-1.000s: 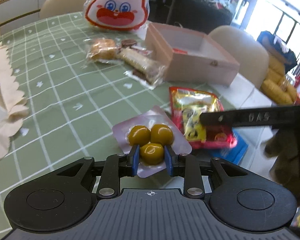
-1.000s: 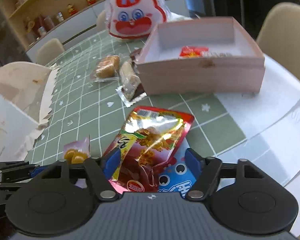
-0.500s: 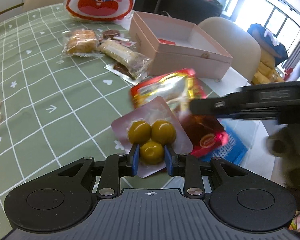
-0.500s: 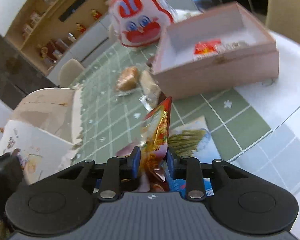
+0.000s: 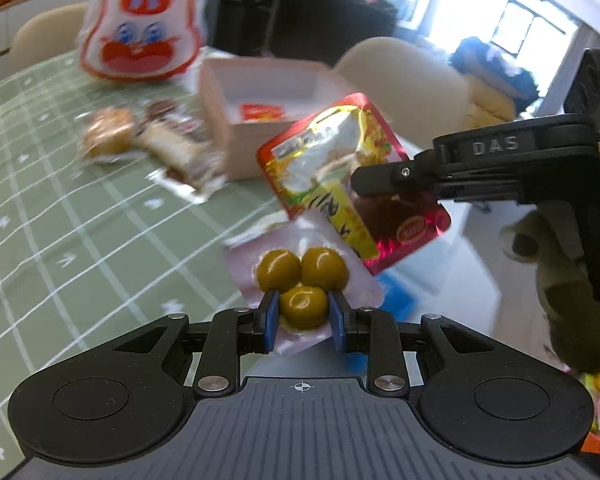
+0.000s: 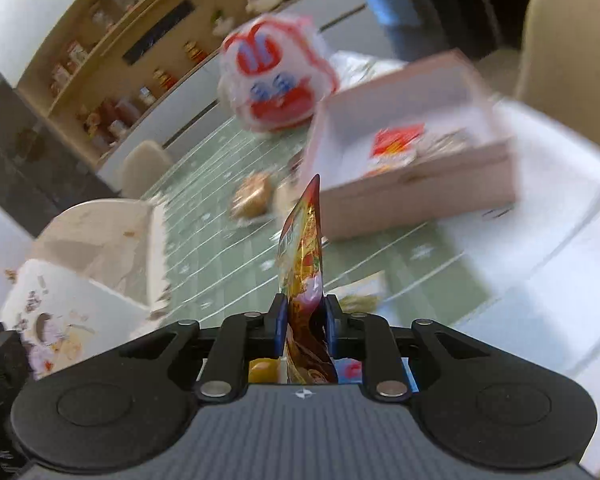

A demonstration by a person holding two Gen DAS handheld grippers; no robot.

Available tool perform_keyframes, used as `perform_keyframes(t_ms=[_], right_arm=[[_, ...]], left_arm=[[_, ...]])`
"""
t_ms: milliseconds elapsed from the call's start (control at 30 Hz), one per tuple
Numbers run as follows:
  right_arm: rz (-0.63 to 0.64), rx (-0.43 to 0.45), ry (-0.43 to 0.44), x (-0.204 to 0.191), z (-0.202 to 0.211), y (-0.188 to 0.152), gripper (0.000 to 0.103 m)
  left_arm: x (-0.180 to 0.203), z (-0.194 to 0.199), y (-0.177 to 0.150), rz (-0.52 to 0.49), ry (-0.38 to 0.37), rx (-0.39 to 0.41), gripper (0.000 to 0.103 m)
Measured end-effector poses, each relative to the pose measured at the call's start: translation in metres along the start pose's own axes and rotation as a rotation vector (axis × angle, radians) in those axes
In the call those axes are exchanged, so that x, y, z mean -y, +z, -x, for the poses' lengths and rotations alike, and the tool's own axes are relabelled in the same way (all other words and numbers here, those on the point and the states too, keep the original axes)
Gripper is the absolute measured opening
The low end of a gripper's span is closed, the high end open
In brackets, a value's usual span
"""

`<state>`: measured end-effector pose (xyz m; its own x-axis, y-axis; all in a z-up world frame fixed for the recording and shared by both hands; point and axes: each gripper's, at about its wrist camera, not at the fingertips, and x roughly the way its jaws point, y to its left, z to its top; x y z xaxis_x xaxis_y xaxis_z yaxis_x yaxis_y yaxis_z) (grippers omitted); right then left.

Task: Organize snacks
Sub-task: 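Carry both items over the pink box and release them inside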

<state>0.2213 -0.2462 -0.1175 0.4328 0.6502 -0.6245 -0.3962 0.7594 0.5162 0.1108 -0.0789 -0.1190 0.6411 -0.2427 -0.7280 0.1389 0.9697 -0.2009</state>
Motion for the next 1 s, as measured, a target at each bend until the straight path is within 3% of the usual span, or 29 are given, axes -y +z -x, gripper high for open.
perform_keyframes(t_ms=[133,233,400,533,633,767,900,933,1000], right_arm=[[0.057,0.063,-0.125,0.012,0.038,0.005,0.019],[0.085,0.109,-0.201,0.019,0.068,0.017,0.019],[0.158,0.219,-0.288,0.013,0.116,0.062,0.018],[0.205,0.276,-0.320,-0.002,0.134,0.115,0.018],[0.182,0.299,-0.316,-0.004,0.133,0.139,0.018],[0.142,0.282,-0.314,0.001,0.111,0.143,0.018],[0.114,0.210,-0.342,0.013,0.078,0.144,0.018],[0.108,0.190,-0.346,0.015,0.069,0.145,0.018],[0.093,0.151,-0.347,0.019,0.049,0.148,0.018]], left_arm=[[0.020,0.009,0.020,-0.006,-0.121,0.040,0.031],[0.036,0.024,0.068,-0.096,-0.171,0.124,0.031],[0.045,0.039,0.175,-0.232,-0.089,0.275,0.031],[0.031,0.005,0.239,-0.186,0.002,0.248,0.031],[0.012,-0.043,0.245,-0.102,0.032,0.172,0.031],[-0.015,-0.112,0.220,-0.050,0.034,0.065,0.031],[-0.048,-0.168,0.207,0.036,-0.036,-0.033,0.031],[-0.056,-0.173,0.205,0.052,-0.042,-0.044,0.031],[-0.067,-0.169,0.204,0.044,-0.003,0.011,0.029]])
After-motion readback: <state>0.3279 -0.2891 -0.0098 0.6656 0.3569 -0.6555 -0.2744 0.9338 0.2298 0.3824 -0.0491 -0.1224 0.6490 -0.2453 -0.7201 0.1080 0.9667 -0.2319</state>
